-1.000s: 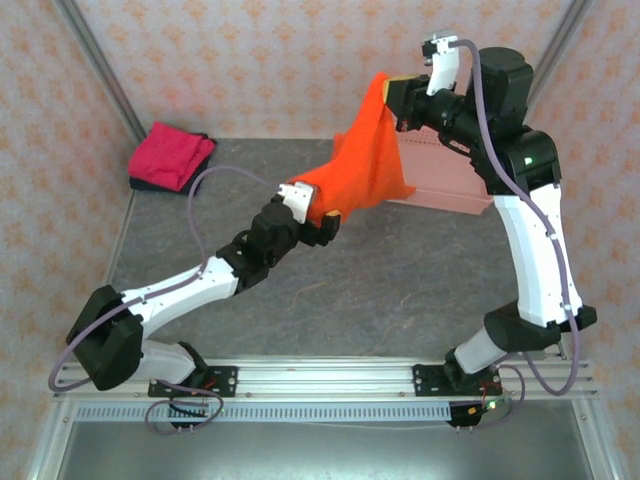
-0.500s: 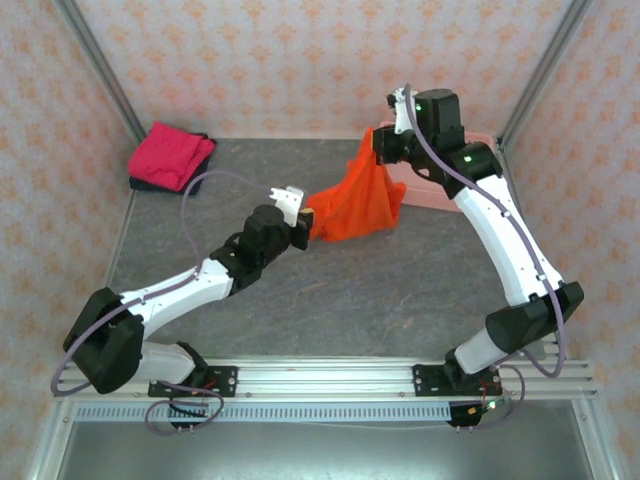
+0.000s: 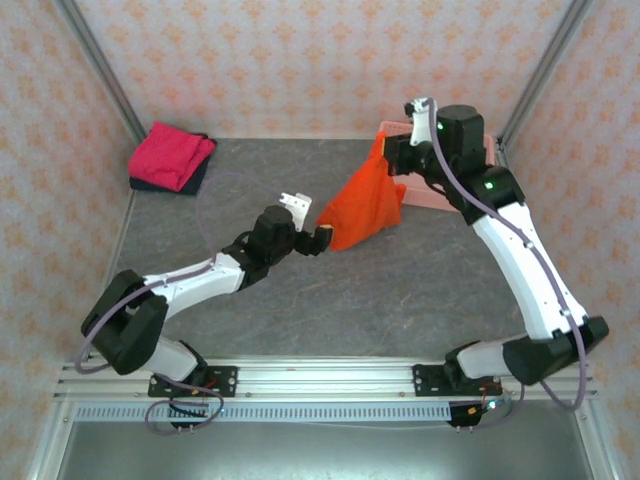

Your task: Fold and stack the t-shirts

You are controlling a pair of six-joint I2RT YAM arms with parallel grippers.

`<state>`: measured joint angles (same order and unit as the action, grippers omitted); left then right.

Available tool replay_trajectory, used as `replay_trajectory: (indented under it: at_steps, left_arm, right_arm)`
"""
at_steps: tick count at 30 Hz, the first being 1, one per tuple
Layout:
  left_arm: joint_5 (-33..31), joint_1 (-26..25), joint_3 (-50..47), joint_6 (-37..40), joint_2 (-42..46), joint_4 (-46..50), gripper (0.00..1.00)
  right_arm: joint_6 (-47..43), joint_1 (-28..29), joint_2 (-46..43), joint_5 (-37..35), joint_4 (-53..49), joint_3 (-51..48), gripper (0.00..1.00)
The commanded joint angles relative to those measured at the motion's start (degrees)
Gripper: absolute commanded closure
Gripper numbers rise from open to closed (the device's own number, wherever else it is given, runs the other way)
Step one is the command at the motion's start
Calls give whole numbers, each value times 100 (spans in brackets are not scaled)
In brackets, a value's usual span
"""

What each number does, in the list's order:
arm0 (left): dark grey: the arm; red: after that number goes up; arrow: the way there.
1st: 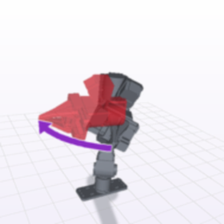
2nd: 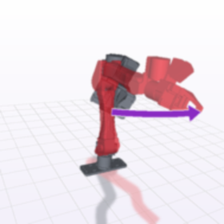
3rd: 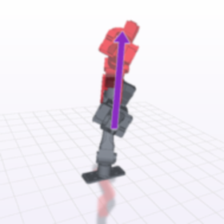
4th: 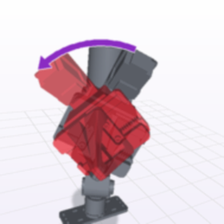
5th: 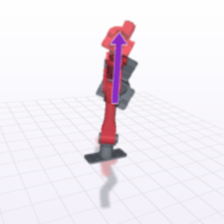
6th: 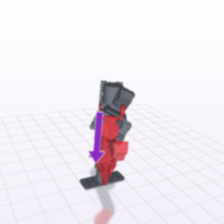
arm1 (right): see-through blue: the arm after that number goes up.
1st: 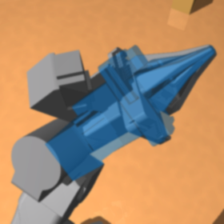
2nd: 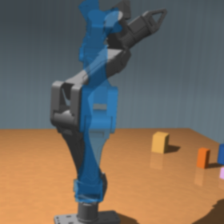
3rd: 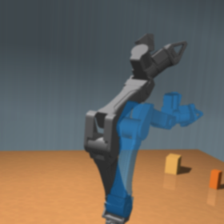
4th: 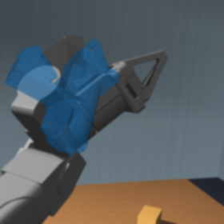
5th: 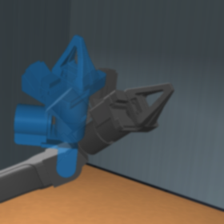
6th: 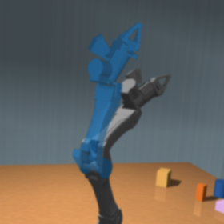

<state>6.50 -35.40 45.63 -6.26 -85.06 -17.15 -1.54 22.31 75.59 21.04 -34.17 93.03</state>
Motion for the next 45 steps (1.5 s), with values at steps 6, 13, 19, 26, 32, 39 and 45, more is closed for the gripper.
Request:
replay_trajectory:
  at_steps: [6, 13, 19, 26, 32, 39, 45]
  left_arm:
    - [1494, 68, 641, 132, -1186, -596, 4]
    - [2503, 50, 995, -333, -1700, -1246, 76]
    - [2757, -64, 722, -201, -1065, -1241, 100]
    - [1894, 9, 341, 174, -321, -704, 100]
    - [410, 663, 361, 195, 1168, 313, 100]
    - [-716, 1417, 1930, 1086, 2428, 2242, 100]
    - [-1137, 1464, 3374, 1760, 2579, 3365, 100]
  right_arm:
    - [-134, -20, -678, -86, 165, -285, 100]
    - [-198, -40, -735, -348, -44, -300, 100]
    - [-172, -65, -694, -532, -55, -363, 100]
    - [-118, -68, -604, -541, -125, -248, 100]
    - [-46, -16, -525, 123, 80, 280, 100]
    - [168, -14, -63, 260, 245, 1668, 100]
    - [333, -17, 90, 153, 419, 2313, 100]
